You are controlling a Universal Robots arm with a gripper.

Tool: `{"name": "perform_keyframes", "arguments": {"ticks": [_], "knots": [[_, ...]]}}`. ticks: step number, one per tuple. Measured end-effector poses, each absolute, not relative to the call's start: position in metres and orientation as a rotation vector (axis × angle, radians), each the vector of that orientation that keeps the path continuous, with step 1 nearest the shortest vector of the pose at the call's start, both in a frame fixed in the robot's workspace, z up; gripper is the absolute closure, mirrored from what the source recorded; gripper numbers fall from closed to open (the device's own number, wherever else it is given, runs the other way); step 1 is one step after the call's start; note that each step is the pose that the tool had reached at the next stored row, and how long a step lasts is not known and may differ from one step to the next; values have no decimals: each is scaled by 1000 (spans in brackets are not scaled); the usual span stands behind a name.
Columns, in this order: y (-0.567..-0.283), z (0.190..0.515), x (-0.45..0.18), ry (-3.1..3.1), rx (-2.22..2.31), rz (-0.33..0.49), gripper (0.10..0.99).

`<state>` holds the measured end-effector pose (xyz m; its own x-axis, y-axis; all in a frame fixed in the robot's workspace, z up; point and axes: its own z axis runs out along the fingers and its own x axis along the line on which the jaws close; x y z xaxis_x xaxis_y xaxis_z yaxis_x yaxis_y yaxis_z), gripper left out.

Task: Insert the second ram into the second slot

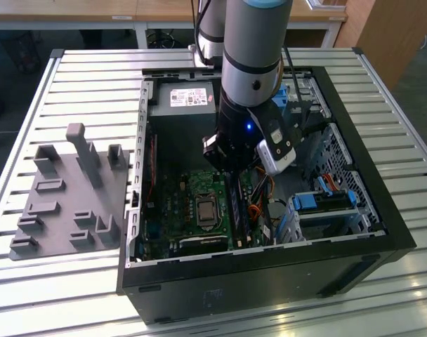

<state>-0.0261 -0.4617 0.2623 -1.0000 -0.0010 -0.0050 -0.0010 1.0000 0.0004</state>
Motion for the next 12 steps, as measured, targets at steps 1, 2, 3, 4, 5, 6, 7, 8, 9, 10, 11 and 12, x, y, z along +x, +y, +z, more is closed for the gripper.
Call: {"name": "perform_keyframes", "arguments": {"ticks": [1,2,3,4,5,6,7,8,9,10,11,12], "knots": [[-462,261,-26,3137,-2,0,957],[-462,259,-26,3137,-2,0,957],[-462,258,-26,3137,-1,0,957],[-462,256,-26,3137,-1,0,957],[-462,254,-26,3137,-1,0,957],[-462,252,-26,3137,-1,0,957],[-462,250,-26,3137,-2,0,957],[-462,248,-25,3137,-2,0,957],[-462,247,-25,3137,-2,0,957],[-462,245,-24,3138,-1,0,957],[-462,243,-24,3138,-2,0,957],[-462,242,-24,3138,-2,0,957]]}}
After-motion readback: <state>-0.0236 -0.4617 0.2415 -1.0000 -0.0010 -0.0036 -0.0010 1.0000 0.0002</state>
